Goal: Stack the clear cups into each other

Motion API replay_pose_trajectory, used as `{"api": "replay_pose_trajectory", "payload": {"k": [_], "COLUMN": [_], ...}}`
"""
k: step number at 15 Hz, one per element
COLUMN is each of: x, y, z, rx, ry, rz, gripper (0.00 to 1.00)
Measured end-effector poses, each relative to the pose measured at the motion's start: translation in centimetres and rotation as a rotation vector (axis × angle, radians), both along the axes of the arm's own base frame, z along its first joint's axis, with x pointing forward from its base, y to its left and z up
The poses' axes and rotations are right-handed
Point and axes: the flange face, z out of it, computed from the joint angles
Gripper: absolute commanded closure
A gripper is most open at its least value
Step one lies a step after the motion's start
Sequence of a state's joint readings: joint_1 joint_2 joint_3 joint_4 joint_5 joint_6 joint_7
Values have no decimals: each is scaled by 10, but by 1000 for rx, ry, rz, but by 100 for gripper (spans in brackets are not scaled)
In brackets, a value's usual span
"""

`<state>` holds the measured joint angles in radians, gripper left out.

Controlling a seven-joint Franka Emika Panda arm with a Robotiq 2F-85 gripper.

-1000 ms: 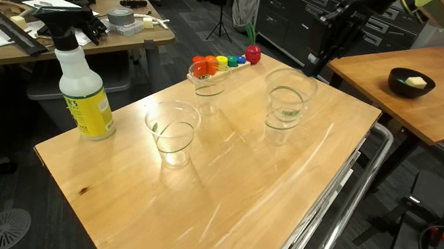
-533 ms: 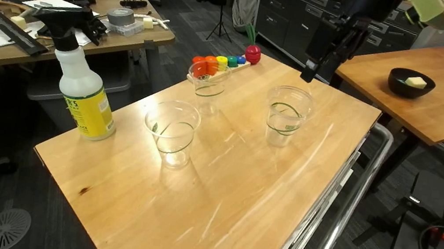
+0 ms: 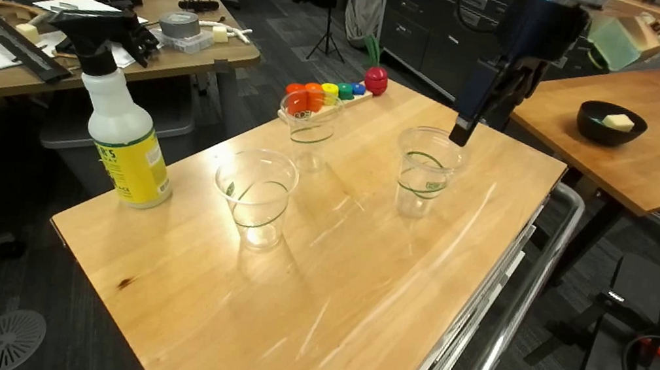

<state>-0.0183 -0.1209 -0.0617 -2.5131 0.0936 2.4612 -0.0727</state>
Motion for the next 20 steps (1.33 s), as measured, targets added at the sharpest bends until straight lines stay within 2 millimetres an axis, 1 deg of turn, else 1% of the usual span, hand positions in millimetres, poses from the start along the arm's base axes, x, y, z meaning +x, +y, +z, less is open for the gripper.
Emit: {"api": "replay_pose_trajectory", "payload": {"k": [2,3,4,6,7,8,10,11,12,15,17,20], "x": [6,11,17,30,36,42,50,52,53,52,50,49], "y": [3,4,5,6,6,6,5,4,4,-1,-7,-12], "z": [-8,-12,-15,-18,-19,-20,-22,-22,-21,-18,-17,-12], "rx": [-26,-38,-50,-69,-76,-79,-80,-80,-78,-71,-69,-49], "ry": [20,27,32,35,36,39,66,88,112,172,202,225], "rz": [-11,-19,-28,-45,-51,-57,-63,-64,-66,-80,-91,-111], "gripper": [0,3,26,30,37,47,64,70,79,99,100,98]}}
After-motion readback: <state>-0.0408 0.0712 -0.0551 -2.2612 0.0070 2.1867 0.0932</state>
